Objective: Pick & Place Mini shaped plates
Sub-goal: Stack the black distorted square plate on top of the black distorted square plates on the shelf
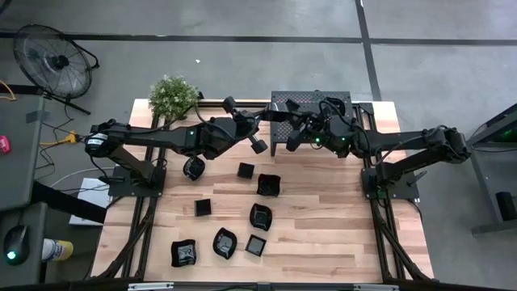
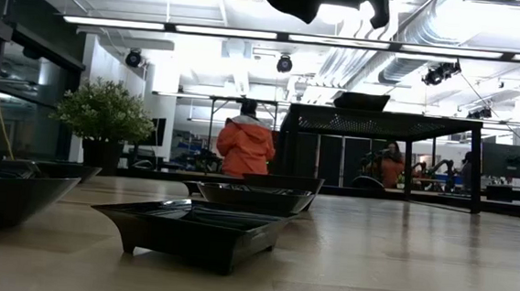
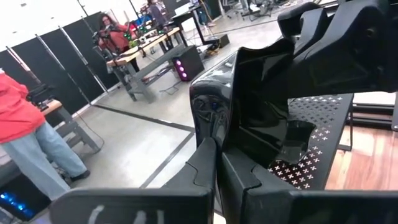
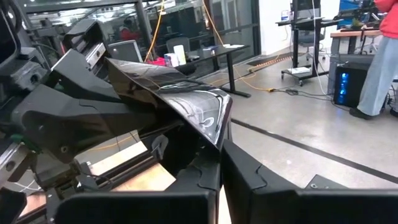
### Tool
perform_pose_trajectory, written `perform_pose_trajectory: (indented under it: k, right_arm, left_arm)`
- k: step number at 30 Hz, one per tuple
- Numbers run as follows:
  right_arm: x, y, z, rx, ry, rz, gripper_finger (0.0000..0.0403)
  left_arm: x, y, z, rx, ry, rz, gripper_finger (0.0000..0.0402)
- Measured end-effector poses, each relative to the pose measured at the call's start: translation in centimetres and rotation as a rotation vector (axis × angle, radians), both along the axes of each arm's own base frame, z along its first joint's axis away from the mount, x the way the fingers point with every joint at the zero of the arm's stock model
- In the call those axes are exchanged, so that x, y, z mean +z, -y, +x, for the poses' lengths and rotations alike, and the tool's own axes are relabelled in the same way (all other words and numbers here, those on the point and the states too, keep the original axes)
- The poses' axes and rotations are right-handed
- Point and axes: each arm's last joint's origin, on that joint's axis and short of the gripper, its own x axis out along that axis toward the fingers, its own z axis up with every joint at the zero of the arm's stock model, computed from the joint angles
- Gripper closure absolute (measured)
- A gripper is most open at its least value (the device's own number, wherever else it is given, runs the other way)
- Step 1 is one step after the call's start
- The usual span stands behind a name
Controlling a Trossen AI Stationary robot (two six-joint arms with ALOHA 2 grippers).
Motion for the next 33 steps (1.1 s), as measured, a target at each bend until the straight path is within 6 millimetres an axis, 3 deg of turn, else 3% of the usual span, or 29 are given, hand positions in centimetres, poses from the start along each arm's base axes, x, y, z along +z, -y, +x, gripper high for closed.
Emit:
perform_pose_trajectory:
  k: [6, 13, 18, 26, 33]
  right_arm:
    - [0.0, 0.0, 0.0, -0.001, 0.001, -0.001, 0.0402]
    - [0.2, -0.1, 0.0, 0.03, 0.01, -0.003, 0.0402]
    - [0.1, 0.0, 0.0, 0.011, 0.011, 0.003, 0.0402]
    - [0.1, 0.0, 0.0, 0.005, 0.006, 0.005, 0.0403]
    - [0.1, -0.1, 0.0, 0.011, 0.006, 0.005, 0.0403]
  left_arm:
    - [0.0, 0.1, 0.1, -0.045, -0.009, 0.003, 0.0383]
    - [-0.2, 0.7, 0.5, -0.215, -0.032, 0.006, 0.0272]
    - [-0.1, 0.5, 0.4, -0.175, -0.021, 0.012, 0.022]
    - [0.0, 0.5, 0.4, -0.146, -0.019, 0.018, 0.0206]
    - [0.2, 1.8, 0.3, -0.137, -0.045, 0.084, 0.0206]
